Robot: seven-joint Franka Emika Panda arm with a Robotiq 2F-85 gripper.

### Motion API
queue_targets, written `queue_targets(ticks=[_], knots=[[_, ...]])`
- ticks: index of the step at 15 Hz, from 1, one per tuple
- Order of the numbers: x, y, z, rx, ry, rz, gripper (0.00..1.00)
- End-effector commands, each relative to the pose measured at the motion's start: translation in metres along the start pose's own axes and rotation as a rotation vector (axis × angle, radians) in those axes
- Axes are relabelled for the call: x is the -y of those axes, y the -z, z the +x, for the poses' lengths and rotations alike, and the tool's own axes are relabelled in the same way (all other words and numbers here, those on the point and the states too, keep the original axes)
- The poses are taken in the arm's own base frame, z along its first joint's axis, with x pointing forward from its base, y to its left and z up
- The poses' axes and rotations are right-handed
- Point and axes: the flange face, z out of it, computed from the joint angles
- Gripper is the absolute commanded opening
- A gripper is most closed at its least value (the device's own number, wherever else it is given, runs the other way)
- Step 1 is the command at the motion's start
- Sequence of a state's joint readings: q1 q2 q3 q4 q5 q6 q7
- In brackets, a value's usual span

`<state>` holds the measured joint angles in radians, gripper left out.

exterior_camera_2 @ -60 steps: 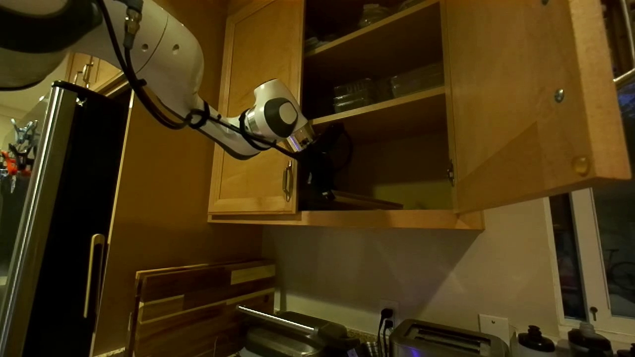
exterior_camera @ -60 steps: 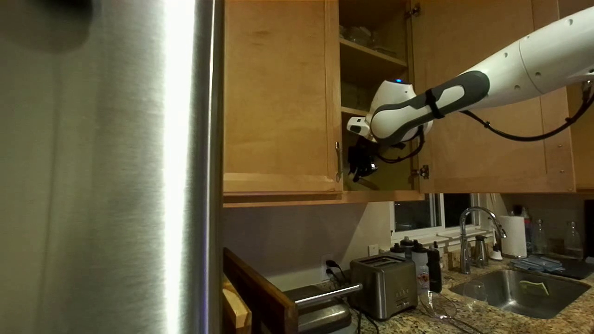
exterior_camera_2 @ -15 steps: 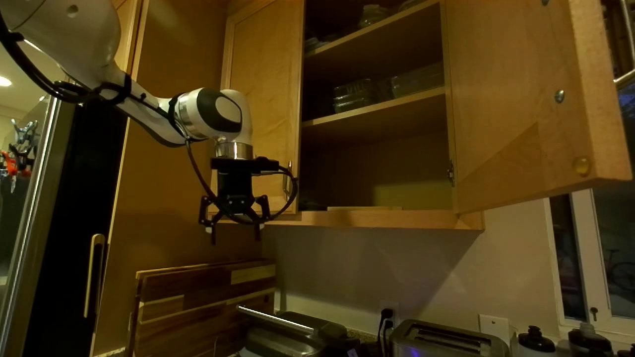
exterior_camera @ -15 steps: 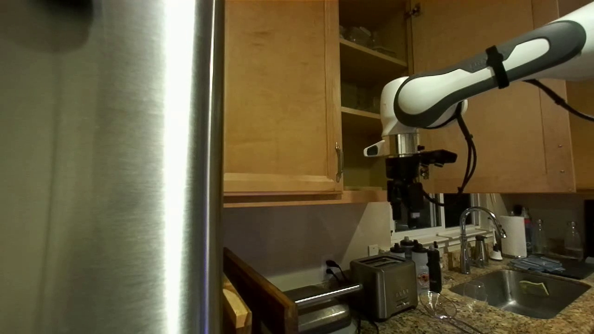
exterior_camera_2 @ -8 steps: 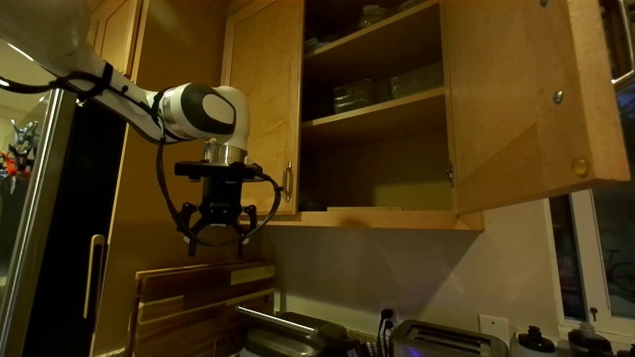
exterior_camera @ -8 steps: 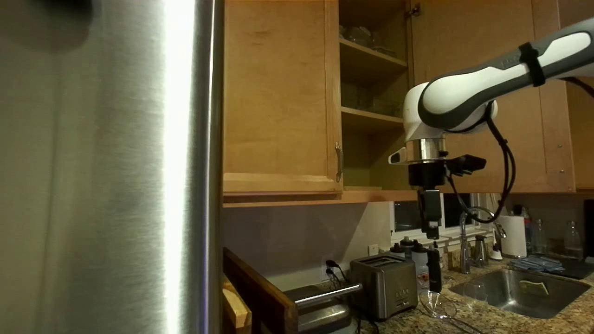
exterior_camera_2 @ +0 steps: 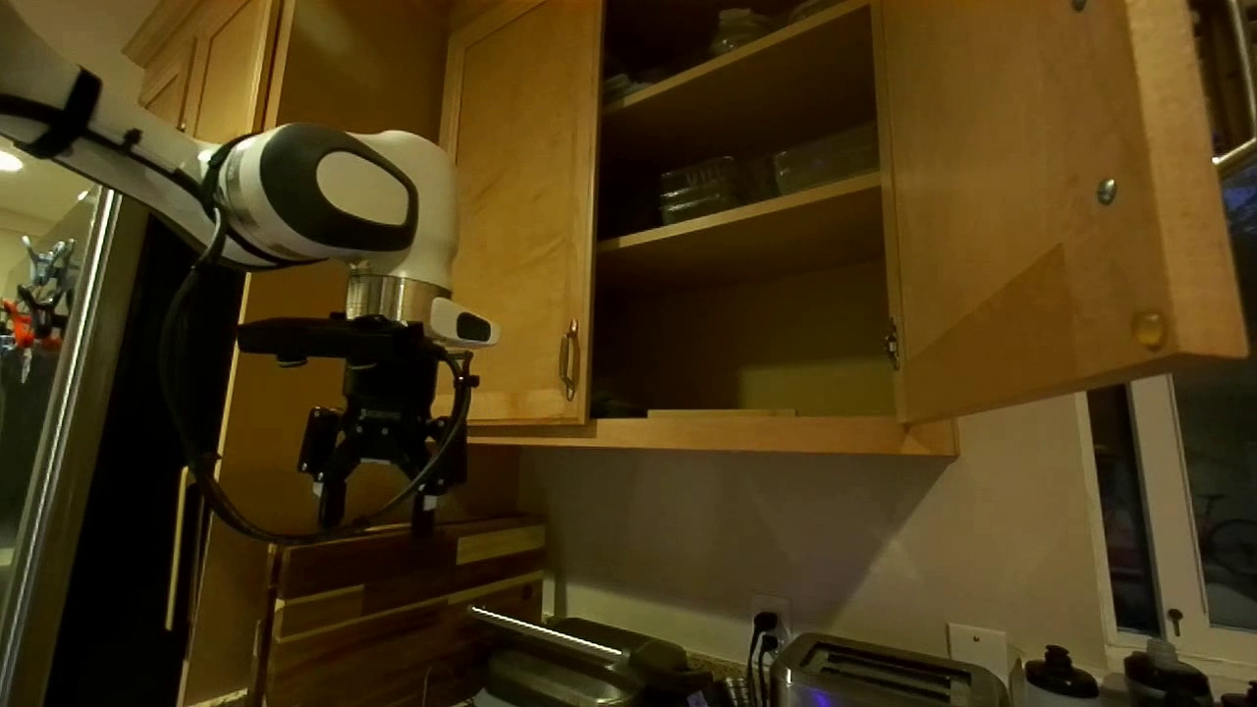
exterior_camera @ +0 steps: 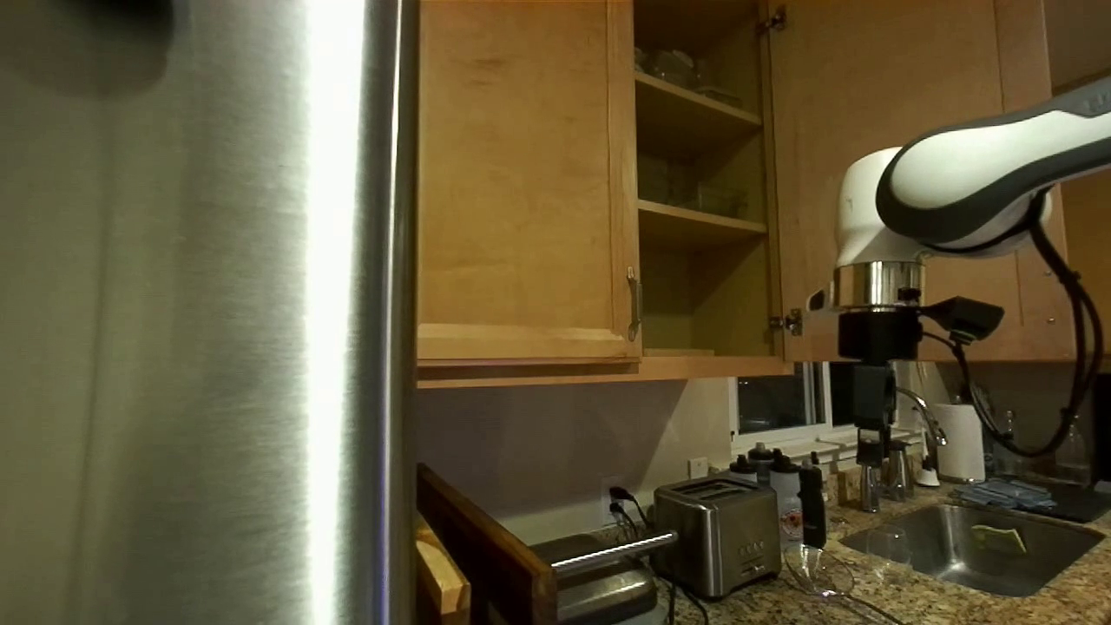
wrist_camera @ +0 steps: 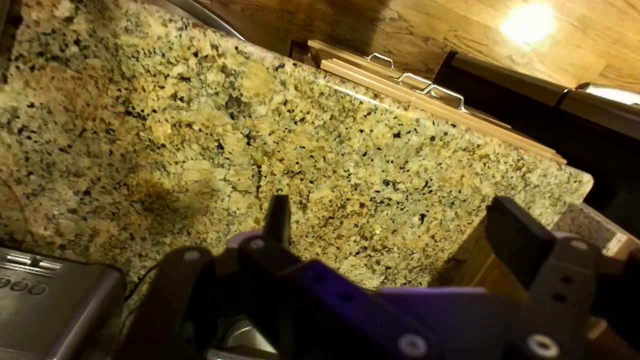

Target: Open the right cabinet door and put the brown object then close the cabinet door

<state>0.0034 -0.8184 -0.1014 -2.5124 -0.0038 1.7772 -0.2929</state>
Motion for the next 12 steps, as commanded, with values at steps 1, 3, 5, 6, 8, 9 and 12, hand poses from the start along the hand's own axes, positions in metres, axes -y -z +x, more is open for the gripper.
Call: queue_targets(ticks=[1, 3, 5, 6, 8, 9, 12], knots=[[0.001, 0.002, -0.005, -0.009, -0.010, -0.001, 1.00], [0.003, 0.003, -0.010, -0.019, -0.022, -0.002, 1.00], [-0.001, 0.004, -0.010, -0.053, -0.070, -0.034, 1.00], [-0.011, 0.008, -0.012, -0.101, -0.140, -0.072, 1.00], [-0.033, 0.018, -0.020, -0.143, -0.220, -0.100, 1.00], [-0.043, 0.023, -0.026, -0.161, -0.260, -0.123, 1.00], [-0.071, 0.036, -0.048, -0.206, -0.378, -0.196, 1.00]])
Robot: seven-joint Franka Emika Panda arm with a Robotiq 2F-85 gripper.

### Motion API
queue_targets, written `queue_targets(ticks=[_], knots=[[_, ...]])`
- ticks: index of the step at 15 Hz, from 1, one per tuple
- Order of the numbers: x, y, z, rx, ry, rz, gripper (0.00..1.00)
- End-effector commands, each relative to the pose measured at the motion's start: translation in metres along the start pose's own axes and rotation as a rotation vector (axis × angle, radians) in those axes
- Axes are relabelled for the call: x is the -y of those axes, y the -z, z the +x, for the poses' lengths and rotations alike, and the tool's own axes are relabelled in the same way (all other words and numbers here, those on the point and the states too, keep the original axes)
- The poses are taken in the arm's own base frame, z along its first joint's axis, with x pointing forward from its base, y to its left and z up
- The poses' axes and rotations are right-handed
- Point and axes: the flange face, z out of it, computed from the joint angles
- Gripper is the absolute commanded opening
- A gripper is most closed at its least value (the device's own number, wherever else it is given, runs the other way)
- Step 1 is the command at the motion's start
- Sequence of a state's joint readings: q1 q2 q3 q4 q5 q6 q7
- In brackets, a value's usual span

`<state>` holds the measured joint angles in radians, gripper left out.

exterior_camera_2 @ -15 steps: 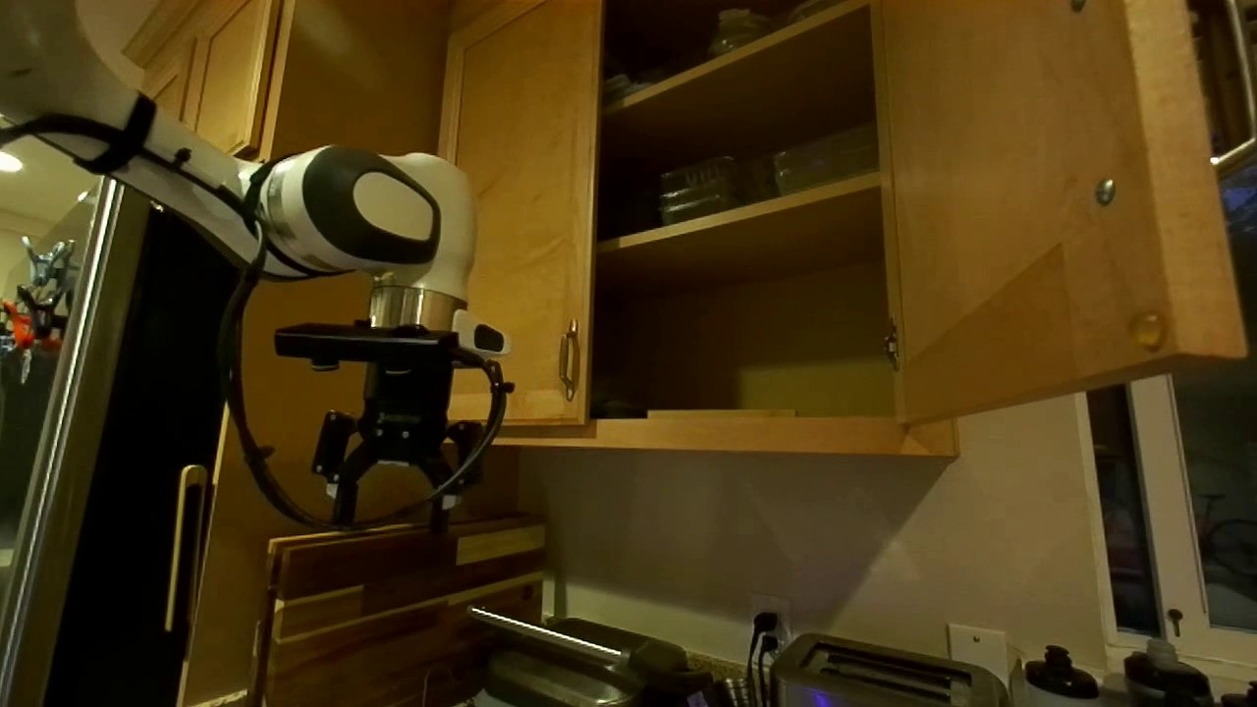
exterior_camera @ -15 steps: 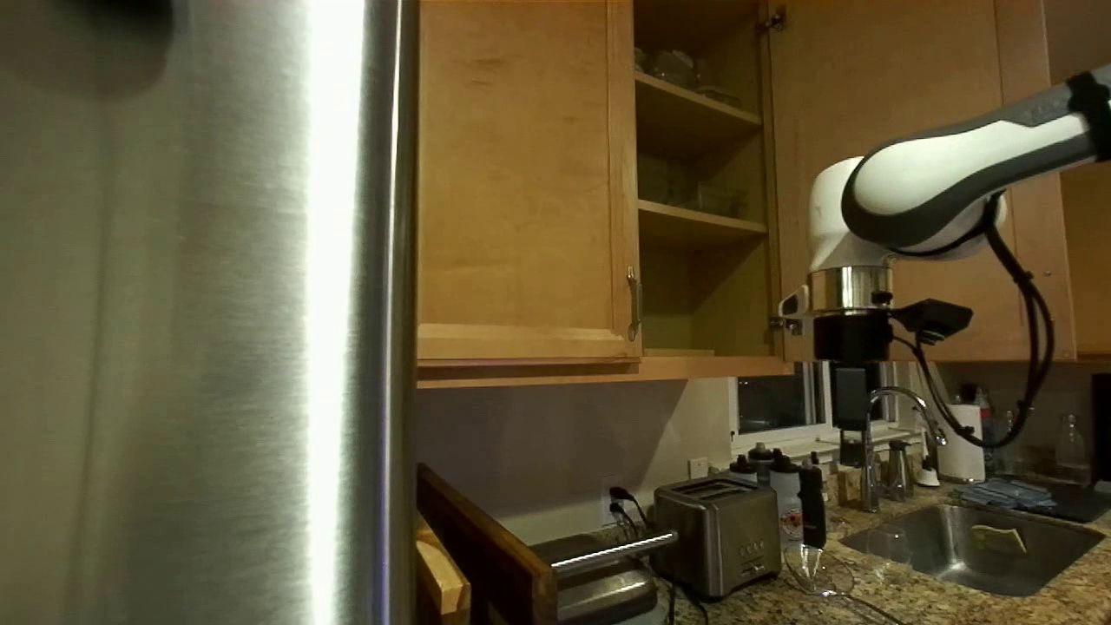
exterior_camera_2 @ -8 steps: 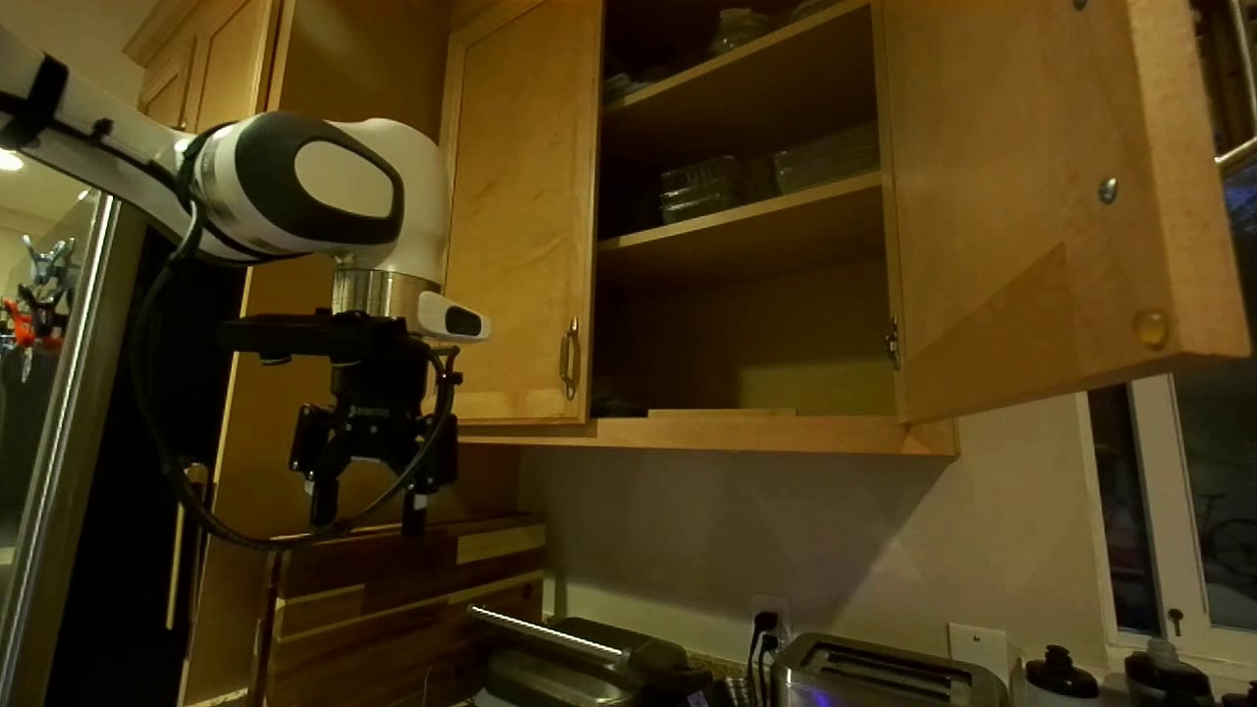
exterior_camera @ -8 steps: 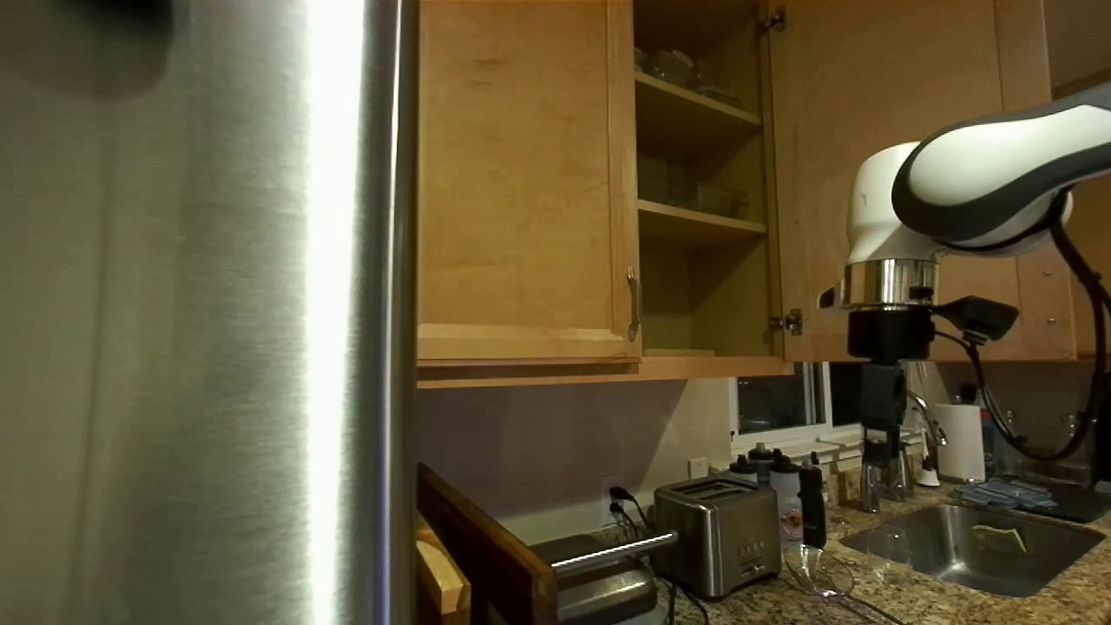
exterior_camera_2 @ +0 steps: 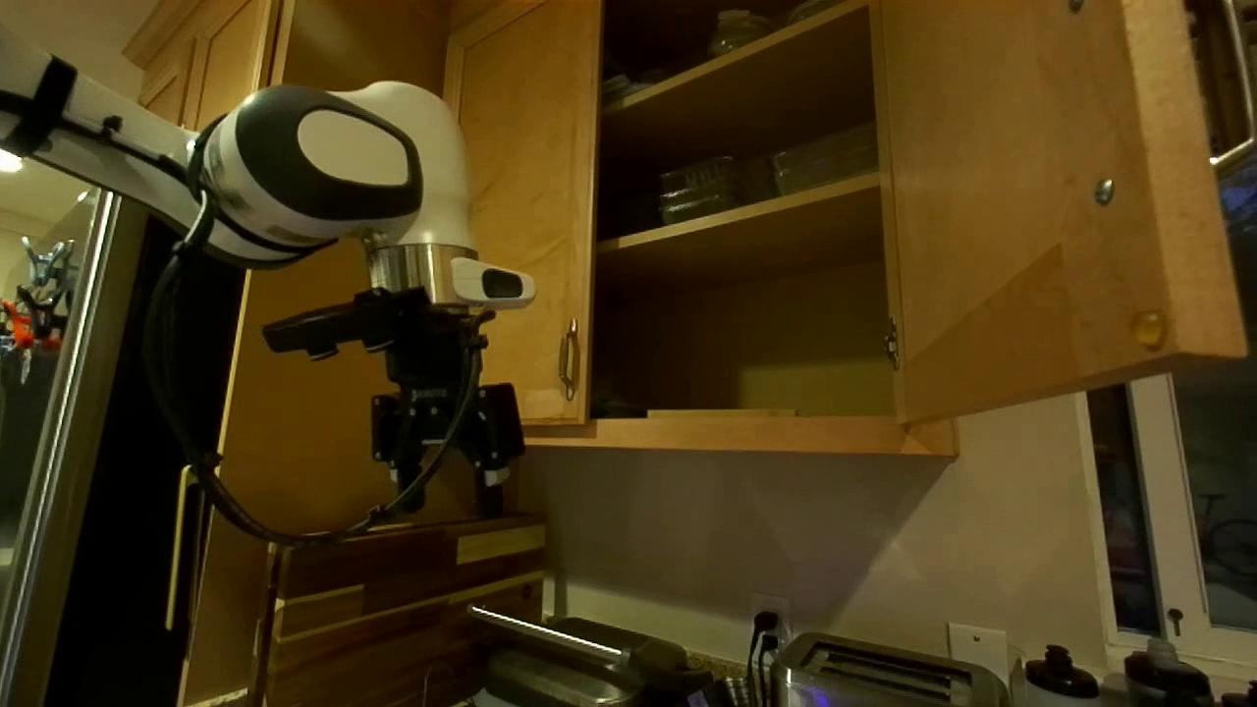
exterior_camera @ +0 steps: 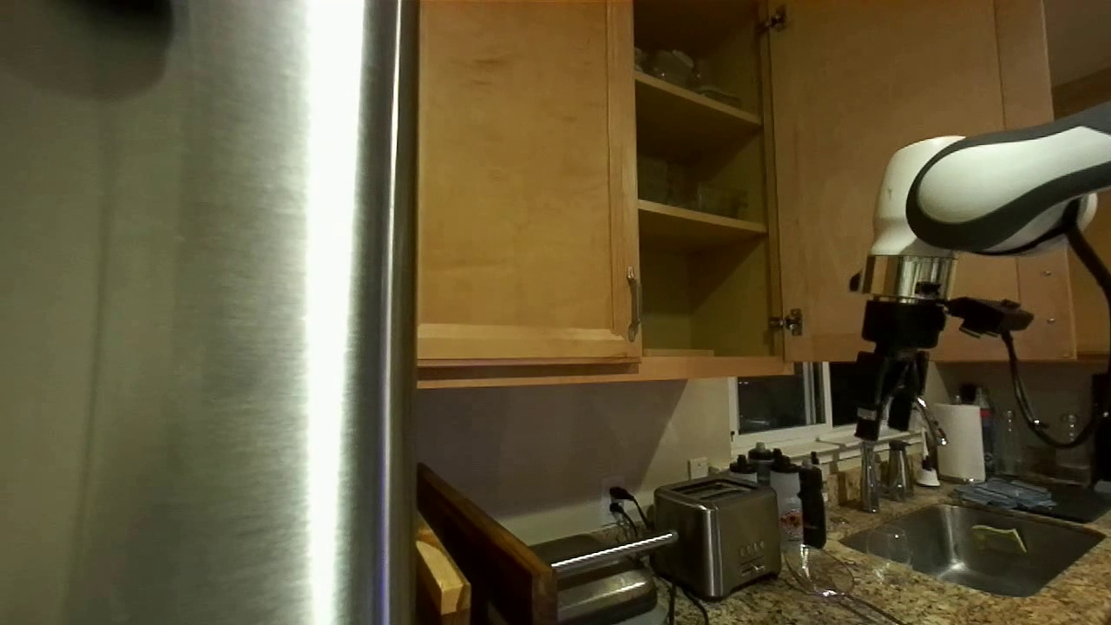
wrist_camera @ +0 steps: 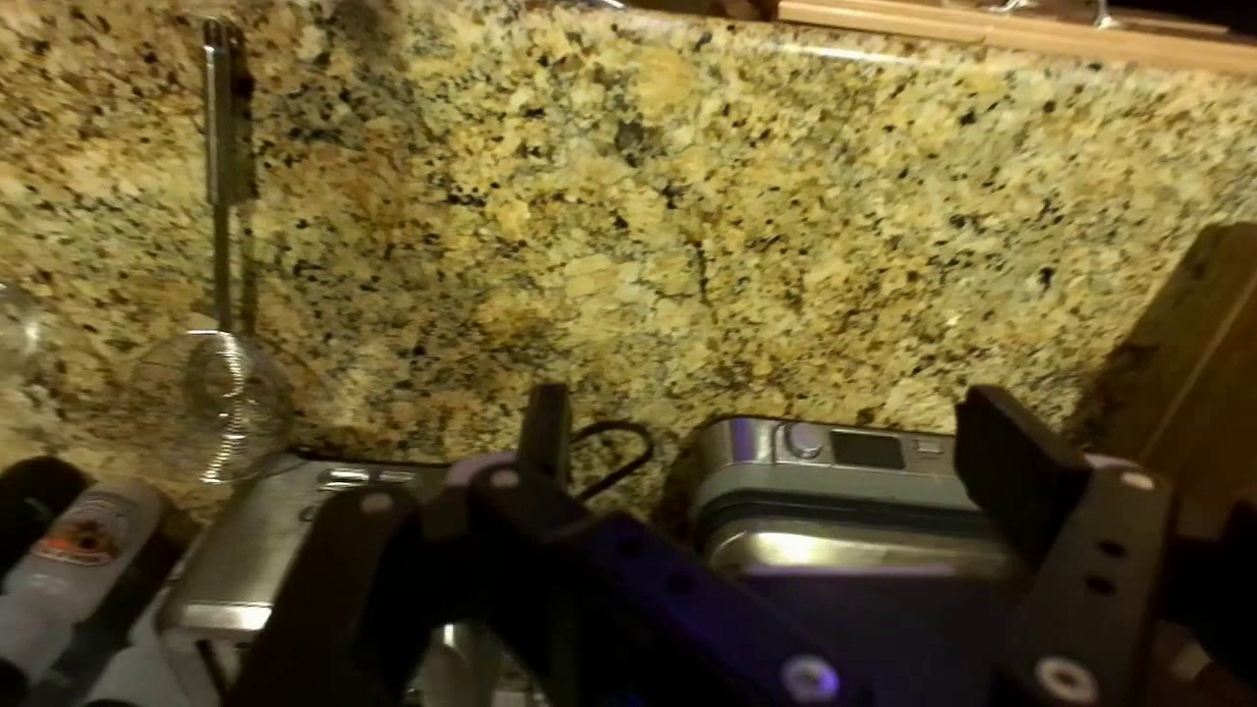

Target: Open the right cabinet door and put the brown object then close the cabinet door

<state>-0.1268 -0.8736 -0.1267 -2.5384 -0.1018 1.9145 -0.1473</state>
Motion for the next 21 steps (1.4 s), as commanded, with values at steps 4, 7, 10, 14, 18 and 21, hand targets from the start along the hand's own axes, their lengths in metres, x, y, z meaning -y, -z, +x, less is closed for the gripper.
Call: queue_targets(ticks=[4, 7, 10, 14, 18, 21], knots=[[-0.066, 0.037, -0.035, -0.147, -0.216, -0.182, 1.00], [-0.087, 0.052, -0.044, -0.205, -0.276, -0.256, 1.00], [-0.096, 0.053, -0.046, -0.223, -0.324, -0.292, 1.00], [-0.094, 0.052, -0.040, -0.191, -0.301, -0.262, 1.00], [-0.110, 0.055, -0.046, -0.214, -0.360, -0.282, 1.00], [-0.142, 0.067, -0.068, -0.257, -0.505, -0.313, 1.00]])
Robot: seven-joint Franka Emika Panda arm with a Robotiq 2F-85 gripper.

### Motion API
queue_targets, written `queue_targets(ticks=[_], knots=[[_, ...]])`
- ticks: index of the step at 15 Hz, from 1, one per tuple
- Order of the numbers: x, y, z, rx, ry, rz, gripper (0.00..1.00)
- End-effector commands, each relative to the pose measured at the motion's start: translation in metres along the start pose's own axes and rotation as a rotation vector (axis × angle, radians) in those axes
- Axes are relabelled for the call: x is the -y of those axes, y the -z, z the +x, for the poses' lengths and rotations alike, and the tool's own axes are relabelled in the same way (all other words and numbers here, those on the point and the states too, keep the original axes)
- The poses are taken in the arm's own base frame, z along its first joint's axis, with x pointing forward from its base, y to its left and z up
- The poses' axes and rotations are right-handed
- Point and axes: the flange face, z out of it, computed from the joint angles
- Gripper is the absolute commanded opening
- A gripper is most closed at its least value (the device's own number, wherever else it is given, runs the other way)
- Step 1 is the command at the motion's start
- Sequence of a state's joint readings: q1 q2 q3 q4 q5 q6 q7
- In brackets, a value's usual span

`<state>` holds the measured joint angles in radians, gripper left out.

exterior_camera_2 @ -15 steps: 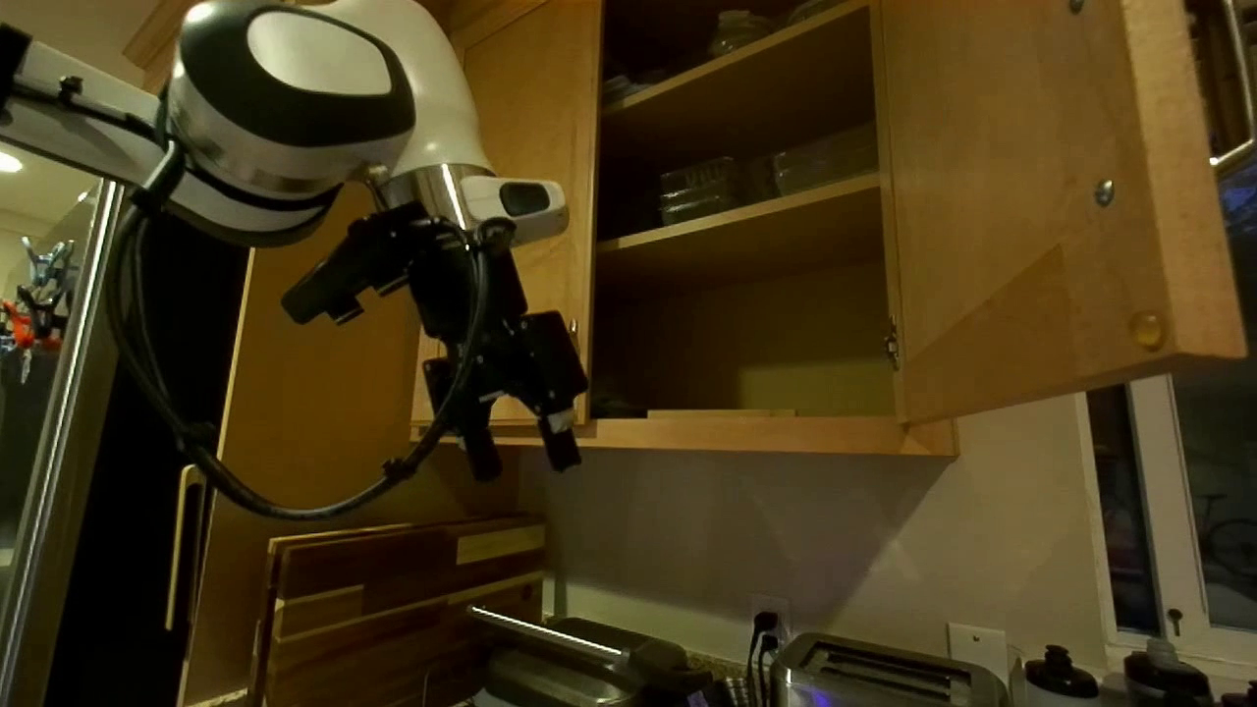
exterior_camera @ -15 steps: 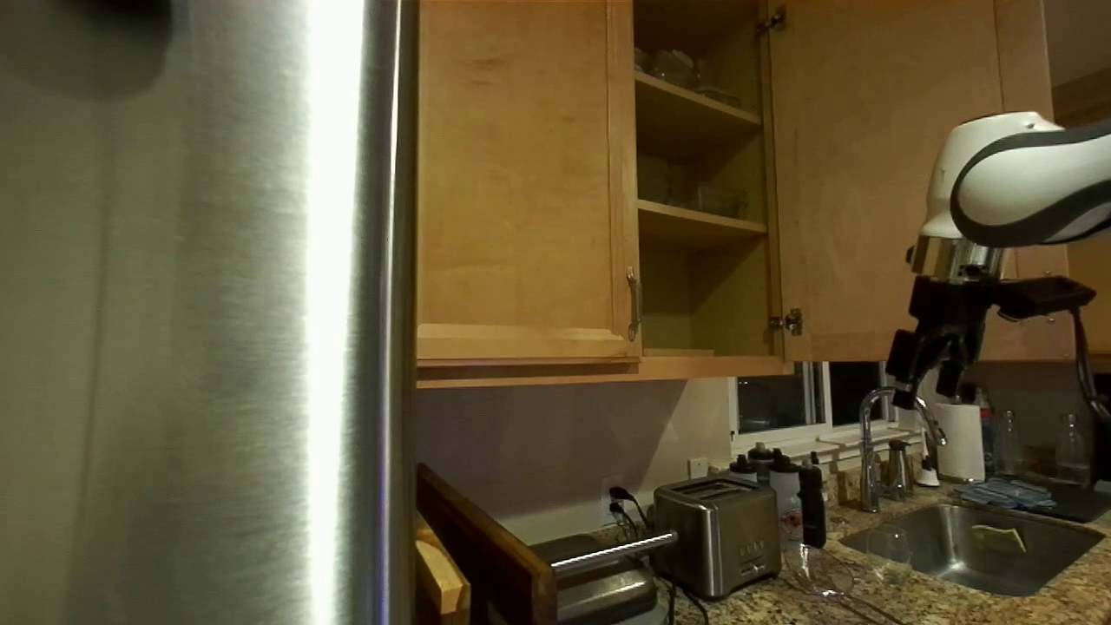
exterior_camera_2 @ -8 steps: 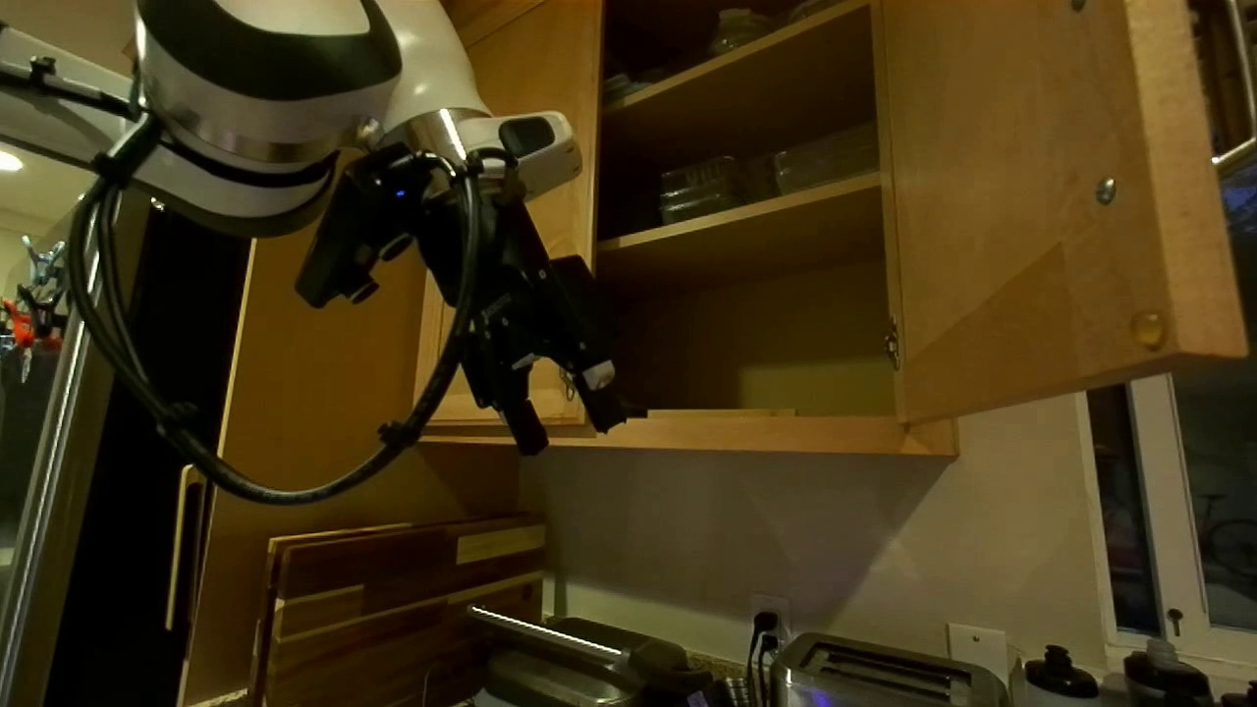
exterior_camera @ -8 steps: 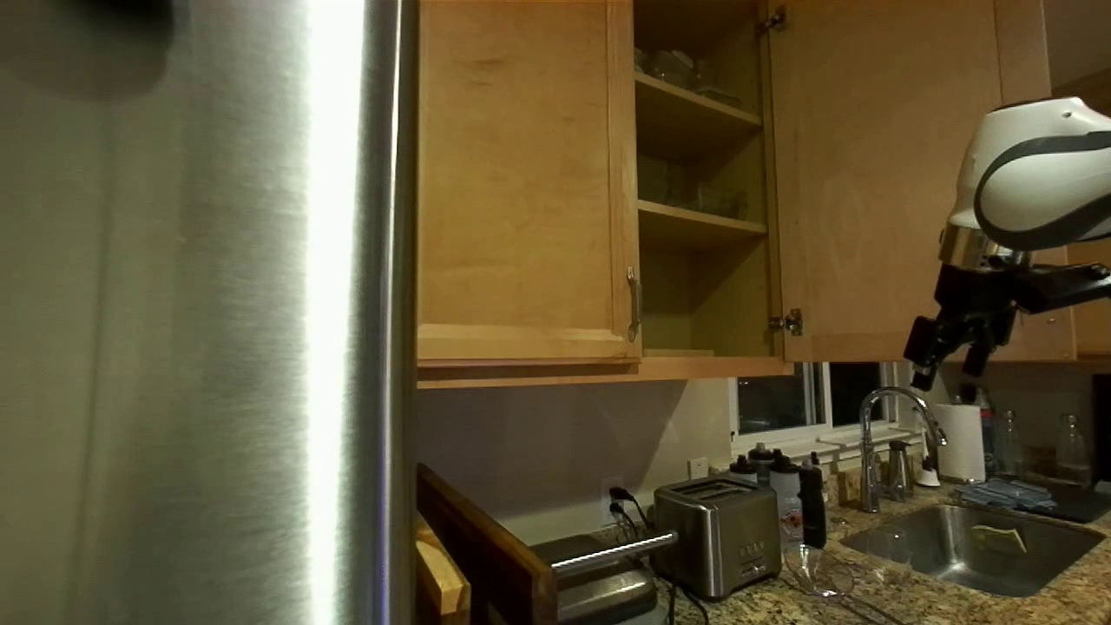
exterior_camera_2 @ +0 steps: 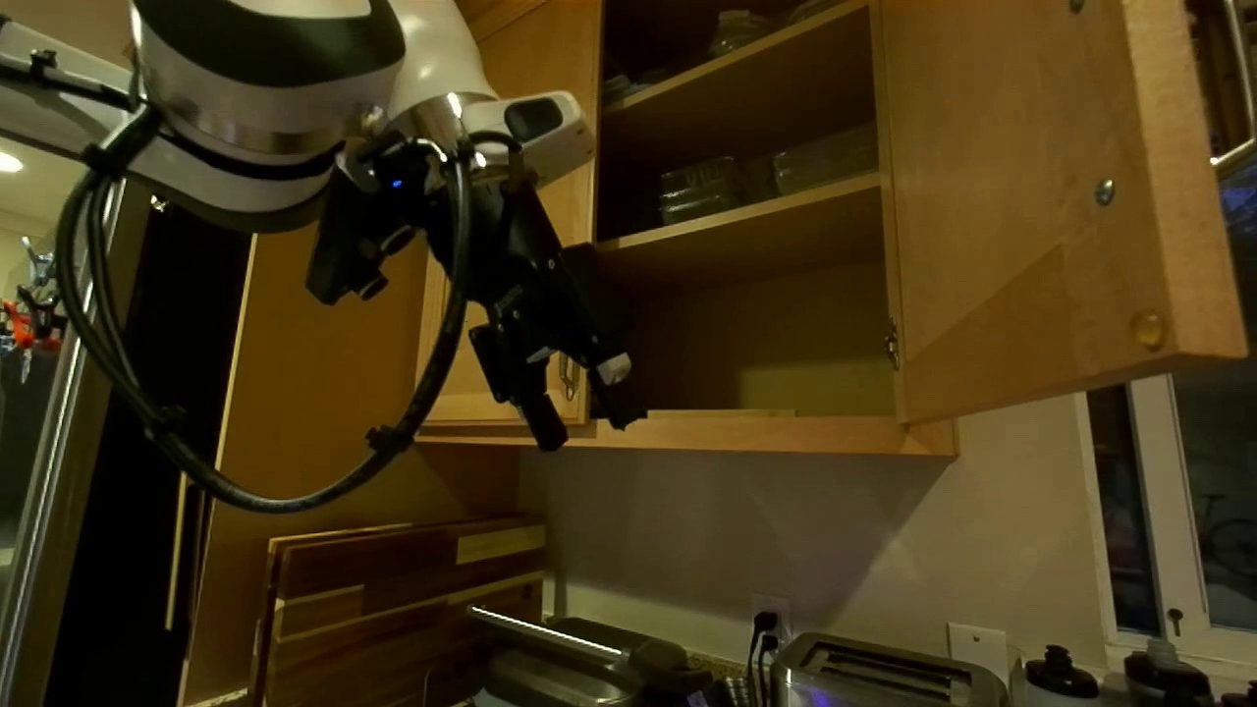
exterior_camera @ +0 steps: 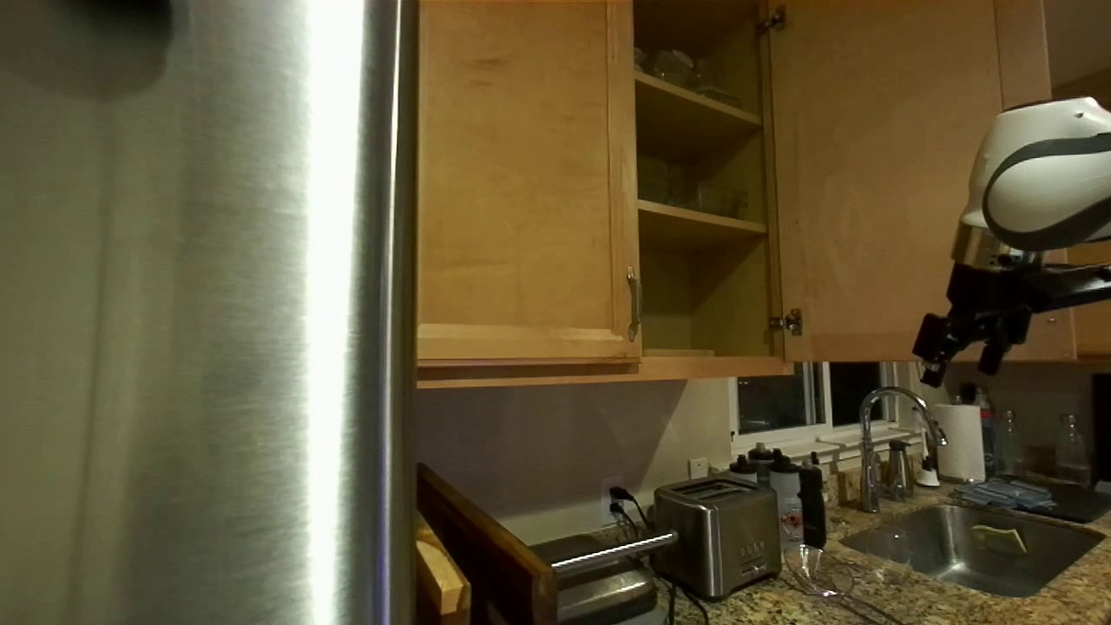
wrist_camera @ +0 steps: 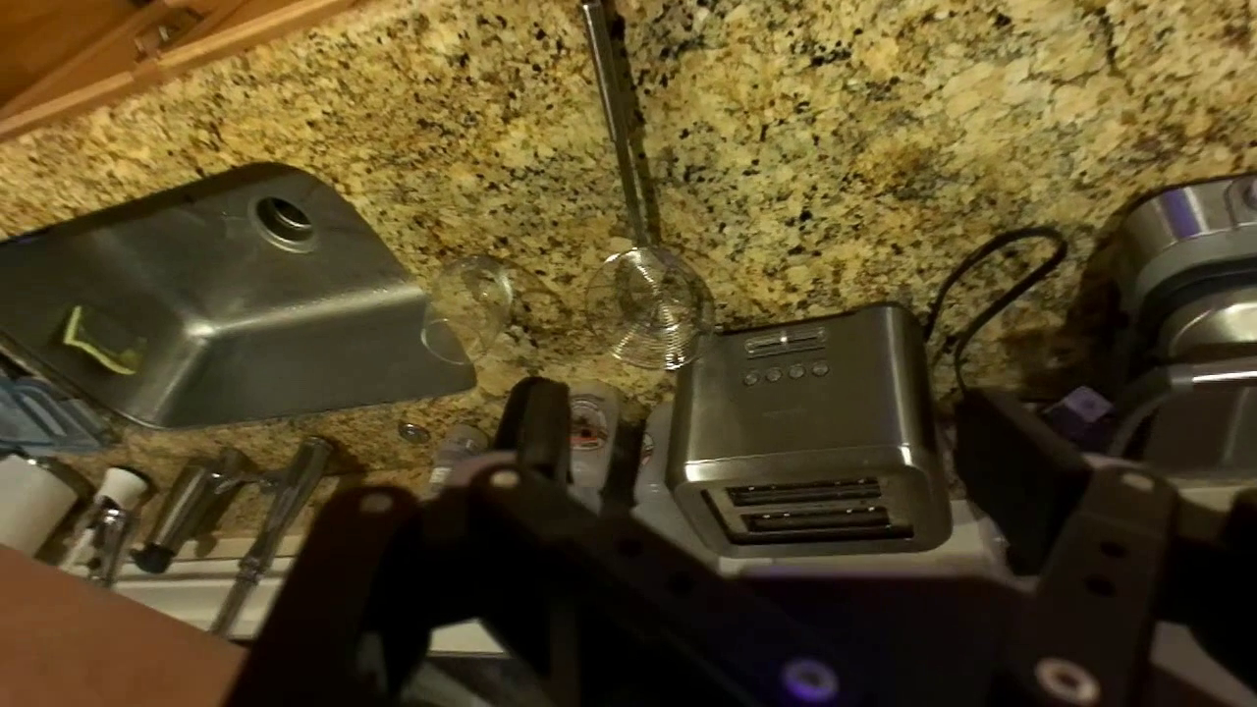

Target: Open the right cabinet door and put the brown object then close the cabinet door

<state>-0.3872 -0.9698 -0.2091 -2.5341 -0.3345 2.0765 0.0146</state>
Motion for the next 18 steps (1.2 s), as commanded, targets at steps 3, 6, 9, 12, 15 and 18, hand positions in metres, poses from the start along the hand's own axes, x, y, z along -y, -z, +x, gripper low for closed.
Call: queue_targets(ticks=[3, 6, 9, 12, 15, 18], knots=[[-0.071, 0.010, -0.011, -0.094, -0.206, -0.079, 1.00], [-0.104, 0.012, -0.018, -0.167, -0.253, -0.137, 1.00], [-0.139, 0.015, -0.027, -0.229, -0.291, -0.224, 1.00], [-0.170, 0.017, -0.035, -0.270, -0.347, -0.283, 1.00], [-0.191, 0.012, -0.037, -0.306, -0.386, -0.322, 1.00], [-0.193, -0.001, -0.024, -0.332, -0.370, -0.329, 1.00]])
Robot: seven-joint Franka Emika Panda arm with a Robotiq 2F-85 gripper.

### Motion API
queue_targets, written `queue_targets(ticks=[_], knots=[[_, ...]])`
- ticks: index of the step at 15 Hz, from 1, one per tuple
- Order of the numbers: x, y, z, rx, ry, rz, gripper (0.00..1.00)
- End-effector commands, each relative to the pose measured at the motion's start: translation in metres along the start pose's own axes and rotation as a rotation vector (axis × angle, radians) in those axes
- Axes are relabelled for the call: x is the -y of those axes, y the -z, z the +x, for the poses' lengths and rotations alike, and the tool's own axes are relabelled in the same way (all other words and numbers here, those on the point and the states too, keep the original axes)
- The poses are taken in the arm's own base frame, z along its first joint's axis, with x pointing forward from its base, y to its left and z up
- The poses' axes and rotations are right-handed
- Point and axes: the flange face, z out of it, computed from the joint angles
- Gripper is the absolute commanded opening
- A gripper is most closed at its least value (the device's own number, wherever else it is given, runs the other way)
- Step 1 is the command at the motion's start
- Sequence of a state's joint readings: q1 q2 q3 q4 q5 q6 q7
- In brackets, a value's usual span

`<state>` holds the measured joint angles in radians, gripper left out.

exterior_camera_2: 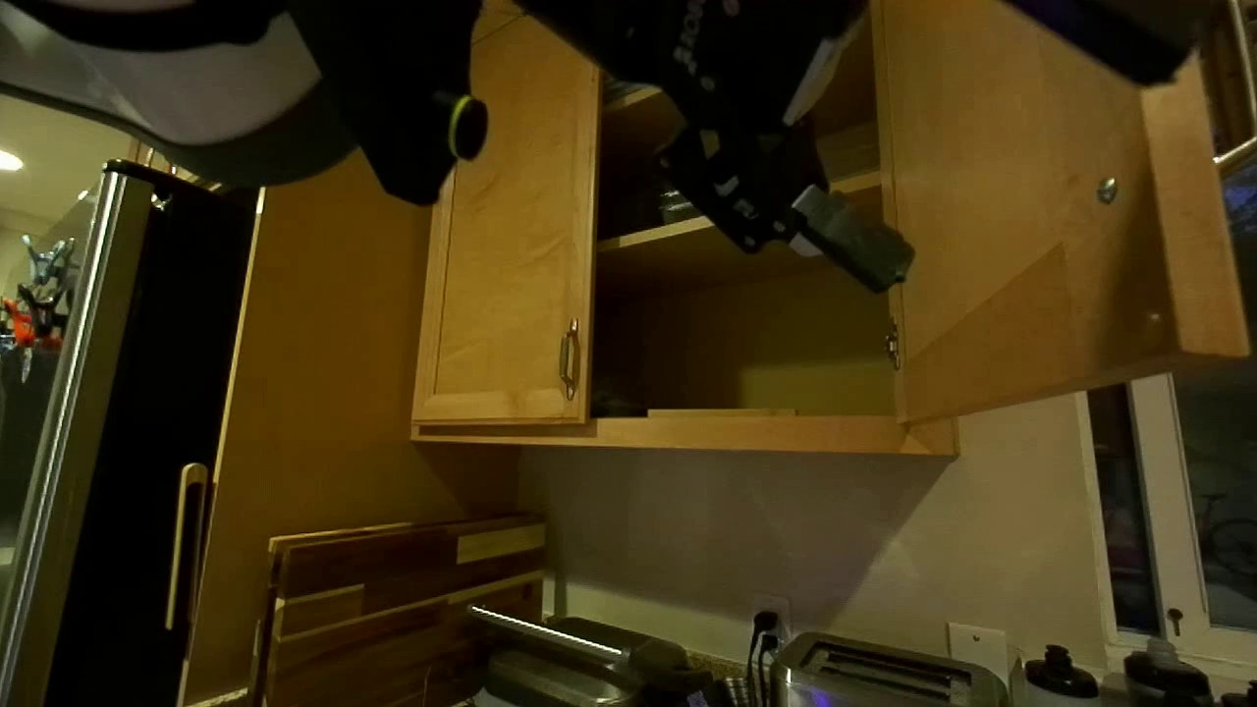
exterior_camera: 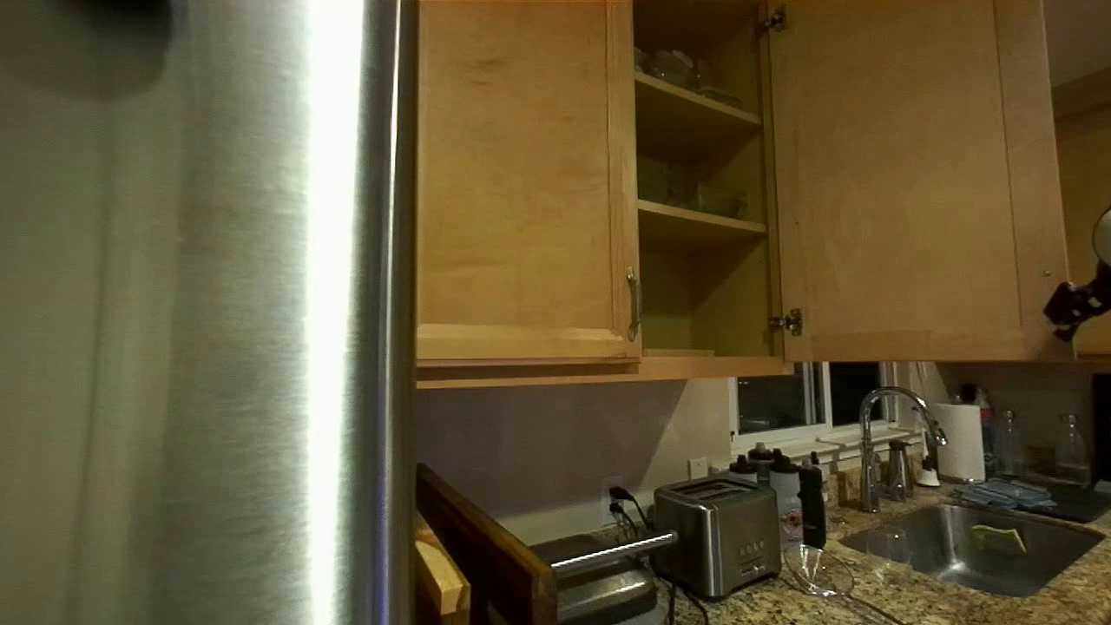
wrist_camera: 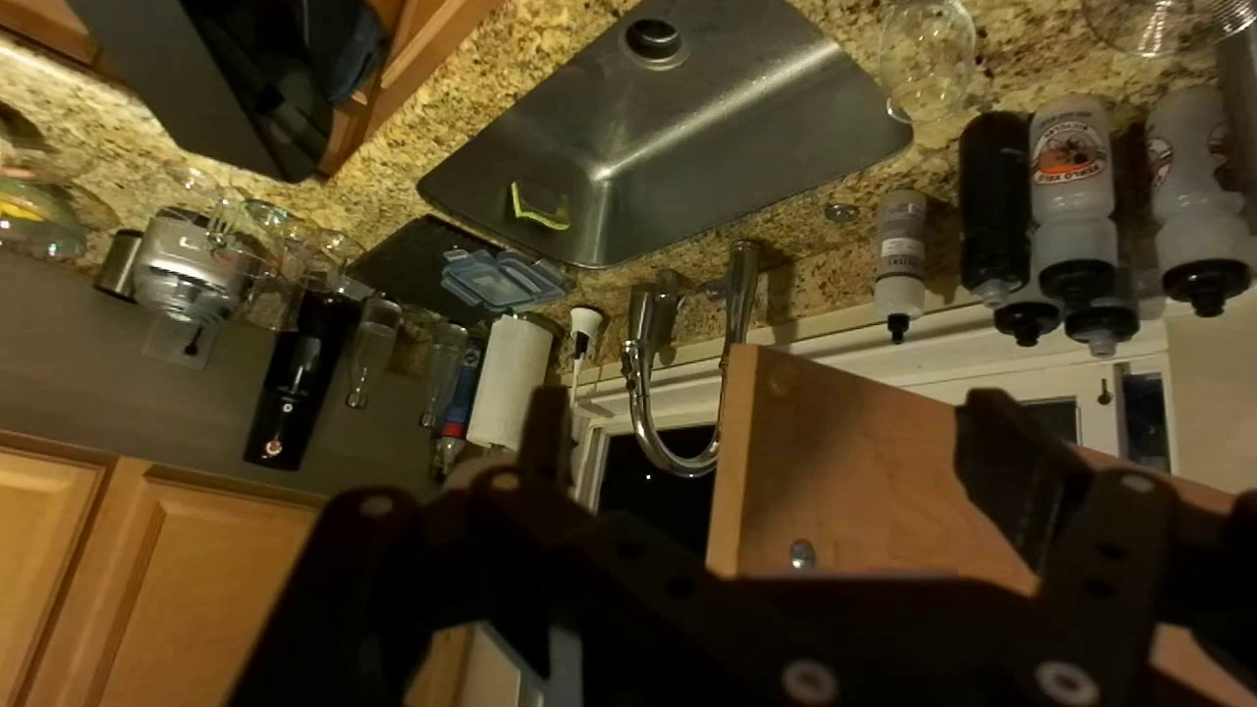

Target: Open the right cabinet door and put the brown object then close the cabinet door

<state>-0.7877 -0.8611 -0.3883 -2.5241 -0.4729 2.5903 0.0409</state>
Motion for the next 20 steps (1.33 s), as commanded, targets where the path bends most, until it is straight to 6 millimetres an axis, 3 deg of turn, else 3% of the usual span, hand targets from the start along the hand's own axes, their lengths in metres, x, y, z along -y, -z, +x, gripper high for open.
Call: queue_targets(ticks=[1, 5, 11, 20], knots=[[0.007, -0.020, 0.010, -0.030, 0.021, -0.005, 1.00], [0.020, -0.037, 0.017, -0.040, 0.071, 0.036, 1.00], [0.010, -0.047, 0.017, -0.114, 0.198, 0.029, 1.00], [0.027, -0.074, 0.010, -0.194, 0.408, 0.246, 1.00]])
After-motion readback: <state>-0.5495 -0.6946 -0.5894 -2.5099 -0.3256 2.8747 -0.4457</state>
